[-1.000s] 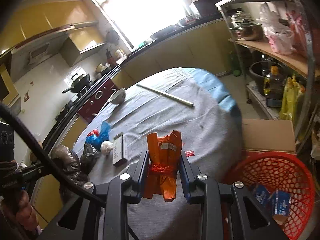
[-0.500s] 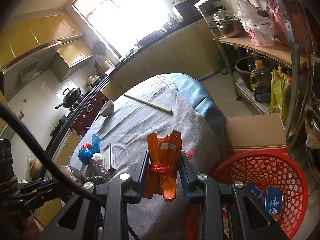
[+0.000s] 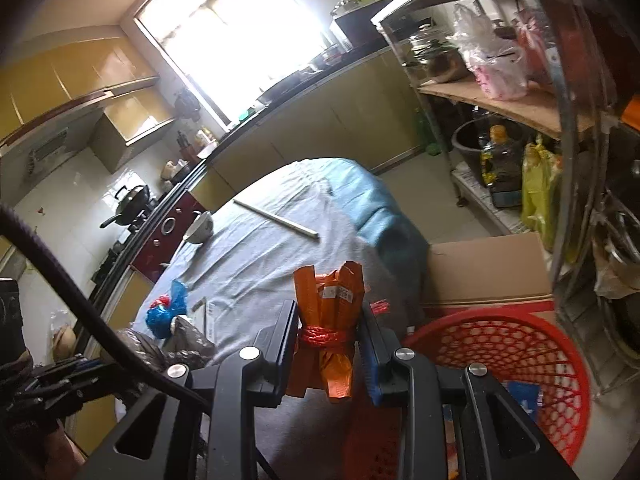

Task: Collect trash
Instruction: 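Carry the black bag and orange item to the red basket and release, then return both open tools to the table toward the white box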

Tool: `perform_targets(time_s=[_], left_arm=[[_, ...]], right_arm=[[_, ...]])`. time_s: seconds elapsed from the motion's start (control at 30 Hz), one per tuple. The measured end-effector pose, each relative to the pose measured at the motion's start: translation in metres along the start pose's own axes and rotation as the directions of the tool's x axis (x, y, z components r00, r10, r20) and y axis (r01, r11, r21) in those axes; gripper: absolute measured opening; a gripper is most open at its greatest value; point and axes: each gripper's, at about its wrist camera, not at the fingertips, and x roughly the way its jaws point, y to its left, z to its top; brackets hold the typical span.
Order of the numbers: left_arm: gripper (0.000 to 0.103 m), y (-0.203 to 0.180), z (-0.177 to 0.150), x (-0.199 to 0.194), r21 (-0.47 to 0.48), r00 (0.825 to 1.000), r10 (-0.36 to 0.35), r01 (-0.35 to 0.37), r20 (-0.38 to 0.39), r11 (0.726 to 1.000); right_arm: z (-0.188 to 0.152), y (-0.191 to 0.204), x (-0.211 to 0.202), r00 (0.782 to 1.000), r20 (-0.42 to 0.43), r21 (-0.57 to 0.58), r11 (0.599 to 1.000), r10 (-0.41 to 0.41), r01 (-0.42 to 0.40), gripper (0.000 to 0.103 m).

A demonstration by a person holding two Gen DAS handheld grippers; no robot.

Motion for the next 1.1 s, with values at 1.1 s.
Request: perform_targets(time_s=[1.1], left_arm=[[0.059,-0.064,-0.030,0.101,0.105,0.975,-0.072,0.096,-0.209,0.990]], right_arm=[[-0.048,-0.121,-0.027,0.969,-0.191,0.203,0.960,-0.154,0.193,0.035]])
